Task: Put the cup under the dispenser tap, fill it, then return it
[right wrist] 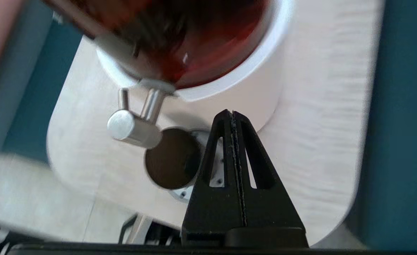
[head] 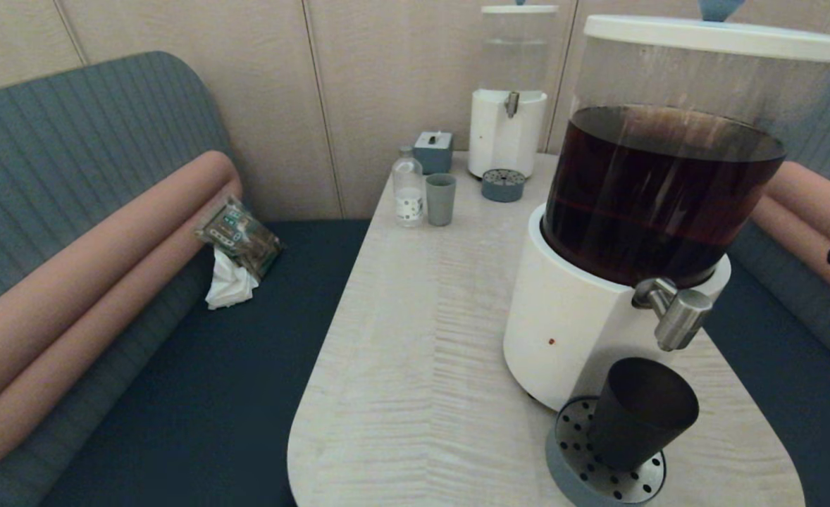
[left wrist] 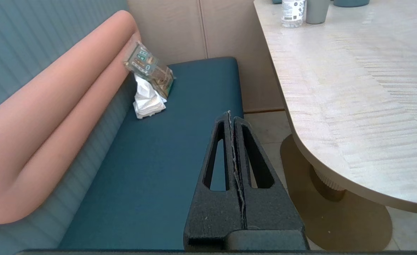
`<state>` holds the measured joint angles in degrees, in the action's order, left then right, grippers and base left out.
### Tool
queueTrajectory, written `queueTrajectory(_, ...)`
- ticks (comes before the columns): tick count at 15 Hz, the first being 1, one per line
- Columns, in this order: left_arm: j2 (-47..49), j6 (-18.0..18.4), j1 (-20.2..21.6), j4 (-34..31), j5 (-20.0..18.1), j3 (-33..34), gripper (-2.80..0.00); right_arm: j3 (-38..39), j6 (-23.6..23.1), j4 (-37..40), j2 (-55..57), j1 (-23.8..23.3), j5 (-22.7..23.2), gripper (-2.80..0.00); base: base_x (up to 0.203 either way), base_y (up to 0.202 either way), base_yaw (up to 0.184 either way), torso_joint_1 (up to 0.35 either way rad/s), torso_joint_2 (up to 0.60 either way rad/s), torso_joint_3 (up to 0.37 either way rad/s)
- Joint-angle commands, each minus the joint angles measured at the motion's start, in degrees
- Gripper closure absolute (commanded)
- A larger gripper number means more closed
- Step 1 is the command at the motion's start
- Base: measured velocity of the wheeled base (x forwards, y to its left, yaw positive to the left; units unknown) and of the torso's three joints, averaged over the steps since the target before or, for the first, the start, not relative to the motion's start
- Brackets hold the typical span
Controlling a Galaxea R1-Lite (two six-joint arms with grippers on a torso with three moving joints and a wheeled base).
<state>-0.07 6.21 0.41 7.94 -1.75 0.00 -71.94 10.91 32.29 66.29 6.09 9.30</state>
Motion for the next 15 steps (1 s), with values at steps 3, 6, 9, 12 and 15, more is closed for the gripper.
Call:
queueTrajectory(3,0.1,0.0,0.0,0.1,0.0,2.3,0.0,-0.5,-0.1,0.1,4.3,1.5,5.4,0.0,0.0,0.0,0.0,0.0,0.0,0.0)
queueTrajectory(6,0.1,0.0,0.0,0.1,0.0,2.3,0.0,-0.6,-0.4,-0.3,5.9,3.4,7.5,0.0,0.0,0.0,0.0,0.0,0.0,0.0)
queueTrajectory(9,0.1,0.0,0.0,0.1,0.0,2.3,0.0,0.0,-0.7,-3.8,7.1,4.3,7.6,0.0,0.0,0.0,0.0,0.0,0.0,0.0)
queueTrajectory(12,0.1,0.0,0.0,0.1,0.0,2.3,0.0,0.0,-0.8,-4.2,6.9,4.2,11.0,0.0,0.0,0.0,0.0,0.0,0.0,0.0)
queueTrajectory(15,0.1,0.0,0.0,0.1,0.0,2.3,0.0,0.4,-3.1,-4.2,8.0,4.3,11.6,0.0,0.0,0.0,0.0,0.0,0.0,0.0)
